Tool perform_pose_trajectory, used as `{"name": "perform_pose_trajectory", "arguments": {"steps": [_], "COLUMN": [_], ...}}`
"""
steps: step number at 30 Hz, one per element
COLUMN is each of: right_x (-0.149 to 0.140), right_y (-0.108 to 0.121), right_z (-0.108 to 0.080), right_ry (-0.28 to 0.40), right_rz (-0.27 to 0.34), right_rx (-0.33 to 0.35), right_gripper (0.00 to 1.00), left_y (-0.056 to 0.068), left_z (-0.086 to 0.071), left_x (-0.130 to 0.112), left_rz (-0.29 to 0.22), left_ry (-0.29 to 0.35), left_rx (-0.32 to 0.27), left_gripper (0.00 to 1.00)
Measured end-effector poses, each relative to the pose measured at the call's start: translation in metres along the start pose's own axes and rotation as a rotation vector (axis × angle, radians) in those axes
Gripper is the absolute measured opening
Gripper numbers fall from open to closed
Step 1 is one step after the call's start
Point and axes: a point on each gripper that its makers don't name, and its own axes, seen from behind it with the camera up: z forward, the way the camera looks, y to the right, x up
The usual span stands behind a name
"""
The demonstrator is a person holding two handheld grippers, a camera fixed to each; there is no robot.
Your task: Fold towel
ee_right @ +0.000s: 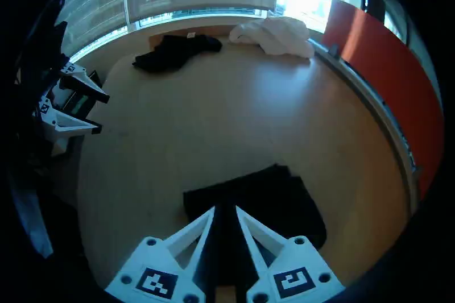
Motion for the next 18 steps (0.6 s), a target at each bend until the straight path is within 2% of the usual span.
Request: {"name": "perform_pose_trajectory", "arguments": {"steps": [5, 6, 18], "right_x": [-0.003, -0.005, -0.035], "right_y": [0.007, 0.007, 0.011], "right_z": [-0.004, -0.005, -0.017], "right_ry": [0.006, 0.006, -0.015], "right_rz": [0.008, 0.010, 0.062], "right_rx": [-0.030, -0.034, -0.066], "right_gripper": [0.61, 0.64, 0.66], "left_y": [-0.001, -0.001, 0.001], "left_z": [0.000, 0.000, 0.001], "left_x": [0.002, 0.003, 0.006], "left_rz": [-0.003, -0.003, -0.004], "left_ry": [0.003, 0.004, 0.008], "left_rx": [0.002, 0.003, -0.001], "left_gripper": [0.85, 0.85, 0.85]}}
